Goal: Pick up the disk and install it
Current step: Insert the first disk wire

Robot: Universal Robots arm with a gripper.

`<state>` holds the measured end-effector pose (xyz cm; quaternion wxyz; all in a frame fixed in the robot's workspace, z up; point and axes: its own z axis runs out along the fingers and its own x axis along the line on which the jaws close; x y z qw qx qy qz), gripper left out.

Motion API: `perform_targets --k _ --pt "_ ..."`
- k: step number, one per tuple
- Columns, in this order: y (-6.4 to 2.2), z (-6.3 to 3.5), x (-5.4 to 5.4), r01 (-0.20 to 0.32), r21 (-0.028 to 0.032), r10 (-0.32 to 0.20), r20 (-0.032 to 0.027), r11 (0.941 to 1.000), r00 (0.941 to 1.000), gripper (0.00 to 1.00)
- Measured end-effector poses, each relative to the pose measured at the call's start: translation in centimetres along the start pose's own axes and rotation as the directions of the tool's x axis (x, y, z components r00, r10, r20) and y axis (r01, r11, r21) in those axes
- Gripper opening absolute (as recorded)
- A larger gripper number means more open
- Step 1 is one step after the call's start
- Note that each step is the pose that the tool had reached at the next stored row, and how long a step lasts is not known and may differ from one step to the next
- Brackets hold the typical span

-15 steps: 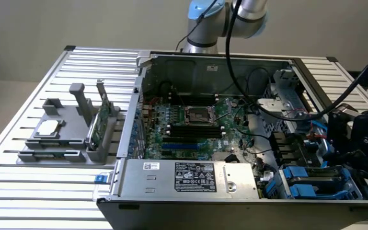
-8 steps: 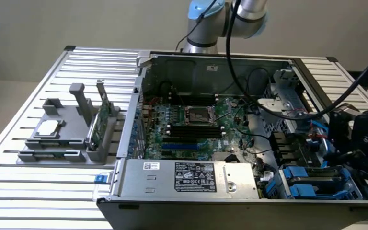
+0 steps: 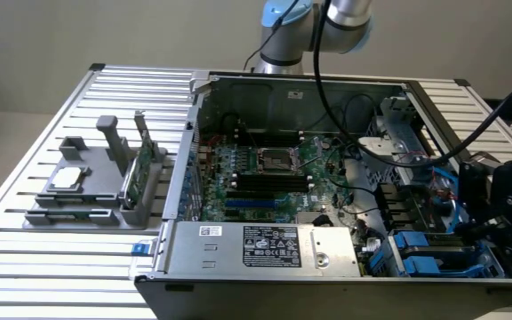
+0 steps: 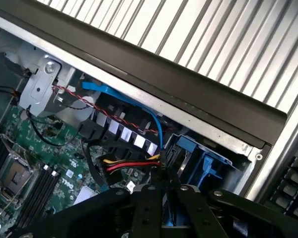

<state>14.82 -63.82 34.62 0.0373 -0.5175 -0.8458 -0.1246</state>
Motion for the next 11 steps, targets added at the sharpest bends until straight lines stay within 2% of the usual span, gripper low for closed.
perform_targets --k 1,4,6,8,11 --pt "0.0 0.01 0.0 -0.001 0.0032 0.001 0.0064 1.0 1.0 0.16" --pt "-0.02 0.0 0.0 -0.007 0.0091 0.007 0.0163 0.9999 0.9998 0.16" --pt "-0.02 0.01 0.1 -0.009 0.0189 0.008 0.0245 0.9998 0.9997 0.16" --pt "0.15 0.11 0.5 -0.008 0.0332 0.007 0.0459 0.9994 0.9989 0.16" --pt "0.55 0.12 1.3 -0.007 0.0473 0.004 0.0712 0.9989 0.9975 0.16"
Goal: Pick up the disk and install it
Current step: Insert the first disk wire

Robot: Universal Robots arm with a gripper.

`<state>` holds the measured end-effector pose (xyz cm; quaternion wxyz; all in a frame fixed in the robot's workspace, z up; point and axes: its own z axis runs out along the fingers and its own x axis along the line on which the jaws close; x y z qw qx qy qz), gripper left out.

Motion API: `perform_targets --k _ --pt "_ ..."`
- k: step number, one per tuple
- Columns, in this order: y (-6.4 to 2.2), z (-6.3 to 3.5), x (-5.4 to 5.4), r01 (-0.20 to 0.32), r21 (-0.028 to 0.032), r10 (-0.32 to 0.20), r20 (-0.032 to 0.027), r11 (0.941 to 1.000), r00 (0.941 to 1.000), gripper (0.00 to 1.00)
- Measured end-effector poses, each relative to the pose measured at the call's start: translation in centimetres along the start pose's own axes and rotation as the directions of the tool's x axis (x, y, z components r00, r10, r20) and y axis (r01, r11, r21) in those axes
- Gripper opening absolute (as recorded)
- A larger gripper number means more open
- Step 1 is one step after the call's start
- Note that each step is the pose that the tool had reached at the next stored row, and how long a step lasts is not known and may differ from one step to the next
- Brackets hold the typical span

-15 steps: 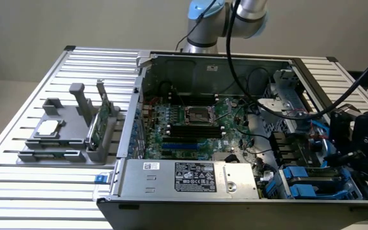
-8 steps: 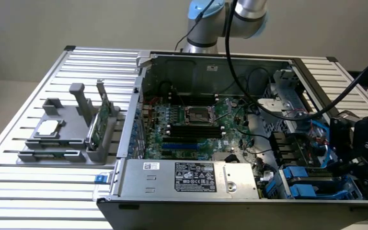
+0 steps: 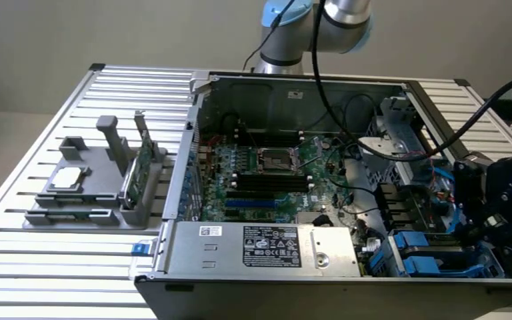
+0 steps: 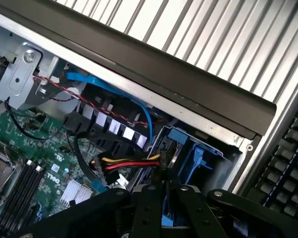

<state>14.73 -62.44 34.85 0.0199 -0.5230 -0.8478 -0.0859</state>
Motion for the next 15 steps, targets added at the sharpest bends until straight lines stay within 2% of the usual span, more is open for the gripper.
perform_targets --k 5,7,9,13,14,15 --pt "0.56 -0.71 1.0 0.002 0.0154 -0.002 0.0301 0.9999 0.9995 0.16" --pt "0.72 -0.89 1.3 0.002 0.0228 -0.003 0.0445 0.9997 0.999 0.16" --pt "0.84 -0.89 1.5 0.003 0.0335 -0.005 0.0638 0.9994 0.9979 0.16" --pt "1.05 -0.81 2.0 0.003 0.0645 -0.01 0.1153 0.9979 0.9933 0.16" --pt "1.08 -0.8 2.0 0.003 0.0699 -0.011 0.1227 0.9975 0.9924 0.16" --pt "1.09 -0.8 2.1 0.002 0.0732 -0.011 0.1255 0.9973 0.992 0.16"
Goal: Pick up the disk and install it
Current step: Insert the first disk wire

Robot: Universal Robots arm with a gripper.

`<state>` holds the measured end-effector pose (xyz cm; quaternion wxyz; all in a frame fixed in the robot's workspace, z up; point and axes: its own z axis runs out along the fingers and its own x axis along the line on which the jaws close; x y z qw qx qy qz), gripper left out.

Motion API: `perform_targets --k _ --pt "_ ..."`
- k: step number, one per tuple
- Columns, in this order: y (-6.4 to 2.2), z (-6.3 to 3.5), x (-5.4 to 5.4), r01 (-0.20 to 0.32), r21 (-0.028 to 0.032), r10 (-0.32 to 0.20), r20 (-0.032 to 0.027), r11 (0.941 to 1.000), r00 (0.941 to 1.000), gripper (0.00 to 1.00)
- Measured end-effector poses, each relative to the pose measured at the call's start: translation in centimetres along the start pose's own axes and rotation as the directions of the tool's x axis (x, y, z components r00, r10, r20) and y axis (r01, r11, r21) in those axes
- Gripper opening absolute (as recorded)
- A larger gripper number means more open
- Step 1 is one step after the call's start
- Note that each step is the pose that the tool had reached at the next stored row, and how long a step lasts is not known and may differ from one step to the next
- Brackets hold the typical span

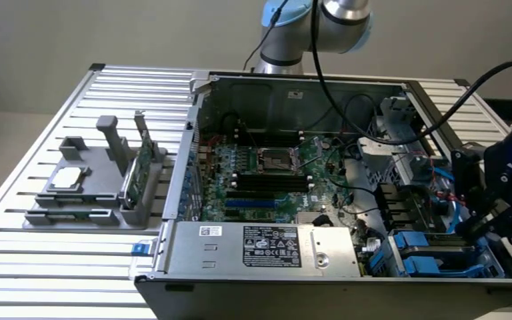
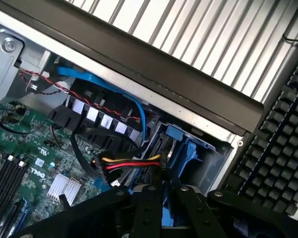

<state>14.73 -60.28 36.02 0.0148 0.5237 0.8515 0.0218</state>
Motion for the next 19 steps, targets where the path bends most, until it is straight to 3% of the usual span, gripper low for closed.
perform_targets --k 3,11,19 --pt "0.0 0.0 0.0 -0.017 0.0042 0.017 0.0012 0.9998 0.9998 0.16" --pt "0.04 0.21 0.1 -0.123 0.0052 0.122 0.0062 0.9925 0.9925 0.16" --pt "0.74 1.13 1.6 -0.144 0.0055 0.144 0.0072 0.9896 0.9896 0.16"
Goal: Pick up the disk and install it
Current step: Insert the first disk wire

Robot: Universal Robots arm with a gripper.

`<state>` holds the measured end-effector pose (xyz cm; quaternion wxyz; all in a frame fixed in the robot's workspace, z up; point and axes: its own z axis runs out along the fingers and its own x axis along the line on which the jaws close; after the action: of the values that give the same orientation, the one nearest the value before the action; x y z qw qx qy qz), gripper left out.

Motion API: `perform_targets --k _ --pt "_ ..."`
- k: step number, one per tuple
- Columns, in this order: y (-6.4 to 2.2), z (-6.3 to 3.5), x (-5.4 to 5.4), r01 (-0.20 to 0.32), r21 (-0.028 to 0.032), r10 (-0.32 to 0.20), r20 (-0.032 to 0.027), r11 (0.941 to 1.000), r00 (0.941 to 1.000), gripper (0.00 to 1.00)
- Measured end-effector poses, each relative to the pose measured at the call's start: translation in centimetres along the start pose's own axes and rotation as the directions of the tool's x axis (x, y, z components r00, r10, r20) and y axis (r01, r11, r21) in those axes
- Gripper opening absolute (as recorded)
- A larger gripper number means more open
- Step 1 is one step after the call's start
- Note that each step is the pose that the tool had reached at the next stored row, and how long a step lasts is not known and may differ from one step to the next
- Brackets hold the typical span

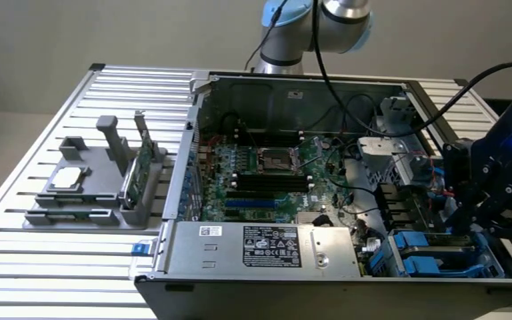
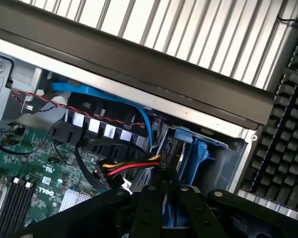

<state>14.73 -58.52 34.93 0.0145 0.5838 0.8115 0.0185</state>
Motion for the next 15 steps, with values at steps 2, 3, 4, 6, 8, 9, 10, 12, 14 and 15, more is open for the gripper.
perform_targets --k 2,3,4,6,8,9,10,12,14,15 --pt "0.01 0.17 0.02 -0.025 0.0 0.025 0.0012 0.9997 0.9997 0.16" --pt "0.01 0.24 0.03 -0.041 0.0001 0.041 0.002 0.9992 0.9991 0.16" --pt "0.01 0.32 0.03 -0.059 0.0001 0.059 0.003 0.9983 0.9982 0.16" --pt "0.01 0.47 0.03 -0.095 0.0 0.095 0.0046 0.9955 0.9954 0.16" --pt "0.01 0.59 0.03 -0.131 -0.0001 0.131 0.0063 0.9914 0.9914 0.16" --pt "0.01 0.59 0.02 -0.149 -0.0002 0.149 0.0073 0.9889 0.9889 0.16" --pt "0.01 0.6 0.02 -0.166 -0.0003 0.166 0.008 0.9861 0.986 0.16" --pt "0.01 0.62 0.02 -0.203 -0.0006 0.203 0.0094 0.9791 0.9791 0.16" --pt "0.01 0.61 0.02 -0.238 -0.0008 0.238 0.0112 0.9713 0.9713 0.16" --pt "0.0 0.61 0.02 -0.256 -0.001 0.256 0.0121 0.9667 0.9666 0.16"
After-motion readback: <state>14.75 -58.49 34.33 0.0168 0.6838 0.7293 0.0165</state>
